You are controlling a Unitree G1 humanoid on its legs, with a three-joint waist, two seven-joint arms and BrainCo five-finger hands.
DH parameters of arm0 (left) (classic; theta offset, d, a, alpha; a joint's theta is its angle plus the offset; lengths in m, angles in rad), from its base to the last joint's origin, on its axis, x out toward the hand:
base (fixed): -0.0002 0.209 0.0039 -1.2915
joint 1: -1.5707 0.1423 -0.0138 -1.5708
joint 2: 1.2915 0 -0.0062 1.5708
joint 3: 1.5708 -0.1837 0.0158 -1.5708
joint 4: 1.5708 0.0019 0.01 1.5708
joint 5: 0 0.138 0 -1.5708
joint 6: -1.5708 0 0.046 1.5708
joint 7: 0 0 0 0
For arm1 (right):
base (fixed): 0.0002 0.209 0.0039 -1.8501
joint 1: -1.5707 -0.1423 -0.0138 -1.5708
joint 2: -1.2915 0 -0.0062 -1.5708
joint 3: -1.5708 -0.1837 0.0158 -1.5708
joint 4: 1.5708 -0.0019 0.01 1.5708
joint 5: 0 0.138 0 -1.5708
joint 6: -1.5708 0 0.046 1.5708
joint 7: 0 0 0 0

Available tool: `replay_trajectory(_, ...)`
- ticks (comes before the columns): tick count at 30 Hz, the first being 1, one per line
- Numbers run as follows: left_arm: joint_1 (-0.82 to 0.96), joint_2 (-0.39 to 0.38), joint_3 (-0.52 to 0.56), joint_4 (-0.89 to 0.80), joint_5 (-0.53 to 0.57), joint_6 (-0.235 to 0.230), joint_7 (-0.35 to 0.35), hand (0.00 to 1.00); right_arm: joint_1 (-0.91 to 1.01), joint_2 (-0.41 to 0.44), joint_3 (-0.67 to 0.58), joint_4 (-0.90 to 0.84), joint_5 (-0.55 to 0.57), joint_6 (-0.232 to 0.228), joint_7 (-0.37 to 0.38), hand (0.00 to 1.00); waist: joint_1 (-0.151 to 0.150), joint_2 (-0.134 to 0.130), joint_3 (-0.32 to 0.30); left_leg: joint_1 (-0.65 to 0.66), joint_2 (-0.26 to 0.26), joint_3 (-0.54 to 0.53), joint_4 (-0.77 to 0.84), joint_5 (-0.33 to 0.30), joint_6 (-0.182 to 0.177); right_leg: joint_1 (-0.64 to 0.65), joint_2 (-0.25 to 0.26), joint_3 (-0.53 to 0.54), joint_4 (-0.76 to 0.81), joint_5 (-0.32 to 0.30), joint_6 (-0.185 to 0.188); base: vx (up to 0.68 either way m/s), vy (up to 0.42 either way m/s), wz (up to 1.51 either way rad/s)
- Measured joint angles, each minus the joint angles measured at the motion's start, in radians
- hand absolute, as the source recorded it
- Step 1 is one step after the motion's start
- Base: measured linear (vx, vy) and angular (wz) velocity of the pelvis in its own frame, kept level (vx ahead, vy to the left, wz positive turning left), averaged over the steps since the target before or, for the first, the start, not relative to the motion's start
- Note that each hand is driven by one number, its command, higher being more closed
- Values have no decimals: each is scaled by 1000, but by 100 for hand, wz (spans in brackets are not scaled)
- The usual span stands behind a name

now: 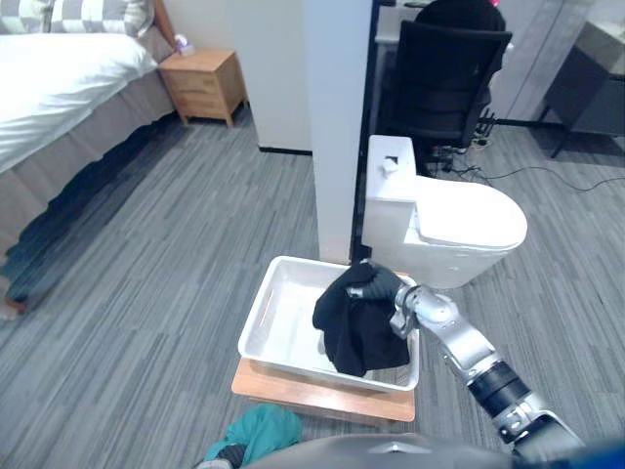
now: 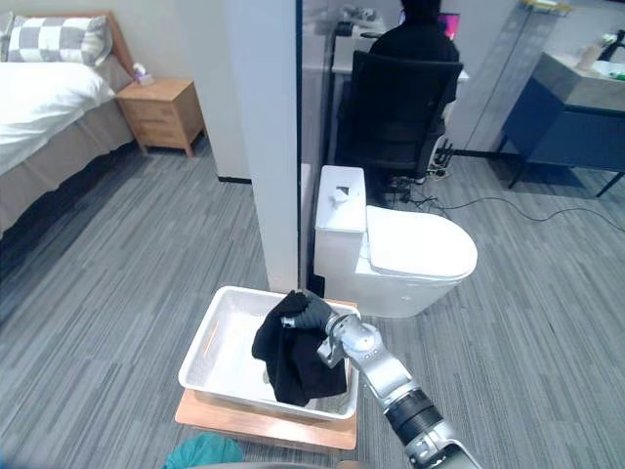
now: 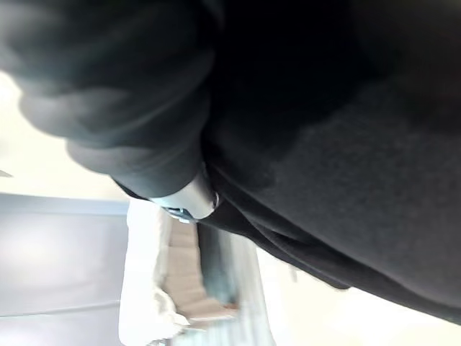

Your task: Tidy the bed and pick cloth on bed and put in laundry

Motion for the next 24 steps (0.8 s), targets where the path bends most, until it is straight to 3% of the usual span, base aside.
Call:
replay_trajectory(1, -14, 2, -4, -1, -1, -2, 0, 100, -13, 18, 2, 35, -16, -7, -27, 100, 12, 0, 18, -21, 0, -4, 0, 8, 1, -18, 0, -3, 0, 1, -1, -43, -50, 17)
replay_trajectory(2, -25, 2, -4, -3, -3, -4, 0, 100, -36, 31, 2, 67, -36, -8, -46, 0, 17, 2, 37, -33, 0, -7, -1, 16, 1, -29, -1, -6, 0, 6, -2, -55, -44, 10)
replay_trajectory(6, -58, -2, -5, -11, -9, -19, 0, 100, -114, 44, -5, 179, -69, -7, -119, 0, 25, 9, 92, -63, 1, -29, -14, 40, 1, -47, -1, -31, -7, 18, -4, -29, -32, 21)
replay_trajectory(10, -55, -4, -4, -31, -6, -30, 1, 100, -121, 50, -12, 237, -77, -6, -167, 0, 45, 9, 96, -61, 2, -34, -19, 43, 0, -33, 1, -32, -30, 28, -2, 37, 6, 4)
replay_trajectory(17, -47, -3, 0, -45, 11, -34, 9, 100, -120, 50, -81, 249, -38, -9, -212, 0, 49, -2, 101, -15, 3, -46, -25, 41, -3, 31, 2, -45, -54, 30, -1, 17, 4, 7)
replay_trajectory(24, -46, -4, 7, -46, 45, -19, 27, 100, -109, 49, -147, 210, -8, -67, -244, 0, 46, -8, 98, 7, 3, -5, -25, 39, -3, 45, 7, -15, -81, 52, -2, -37, 1, -15)
